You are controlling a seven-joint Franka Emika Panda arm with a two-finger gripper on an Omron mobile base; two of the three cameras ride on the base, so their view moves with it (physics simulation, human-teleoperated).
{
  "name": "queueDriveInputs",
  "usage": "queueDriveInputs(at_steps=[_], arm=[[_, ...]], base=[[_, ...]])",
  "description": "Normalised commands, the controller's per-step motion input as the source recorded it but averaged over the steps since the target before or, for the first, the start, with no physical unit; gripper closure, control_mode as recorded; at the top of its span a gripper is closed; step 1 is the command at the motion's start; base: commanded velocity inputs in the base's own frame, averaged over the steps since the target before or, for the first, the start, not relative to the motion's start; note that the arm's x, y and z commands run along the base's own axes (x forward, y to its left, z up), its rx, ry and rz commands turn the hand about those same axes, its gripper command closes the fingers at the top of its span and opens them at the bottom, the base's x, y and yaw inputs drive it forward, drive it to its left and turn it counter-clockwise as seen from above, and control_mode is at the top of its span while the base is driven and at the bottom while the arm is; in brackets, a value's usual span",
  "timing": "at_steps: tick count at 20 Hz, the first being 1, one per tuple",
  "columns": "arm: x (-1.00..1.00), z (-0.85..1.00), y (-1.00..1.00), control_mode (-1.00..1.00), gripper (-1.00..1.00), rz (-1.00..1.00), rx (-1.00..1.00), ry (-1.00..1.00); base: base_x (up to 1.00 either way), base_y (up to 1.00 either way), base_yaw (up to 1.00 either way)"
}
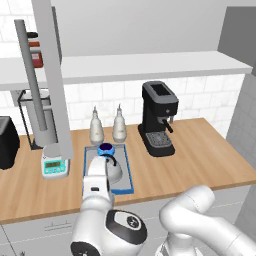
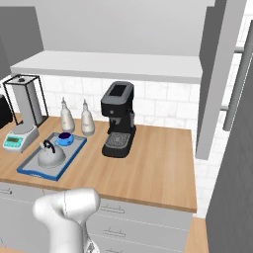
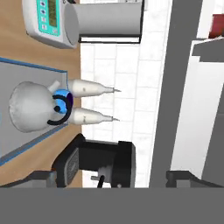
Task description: Pick the kettle from the counter and place it on the tray. Then pick the mug from the cabinet and place it on the tray. Then close the cabinet doors.
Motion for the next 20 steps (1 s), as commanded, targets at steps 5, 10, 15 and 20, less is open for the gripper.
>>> queueDriveInputs(at_steps=[5, 10, 15, 20], arm=[[-0.13, 0.31, 0.67, -1.00, -1.00, 0.00, -0.18, -0.08], [0.01, -0.12, 0.16, -1.00, -1.00, 0.00, -0.04, 0.02], [0.03, 0.00, 0.49, -1.00, -1.00, -0.04, 0.00, 0.02], [0.04, 0.01, 0.53, -1.00, -1.00, -0.03, 0.00, 0.00]], base=[[0.00, 0.00, 0.00], [0.00, 0.00, 0.00], [0.00, 0.00, 0.00], [0.00, 0.00, 0.00]])
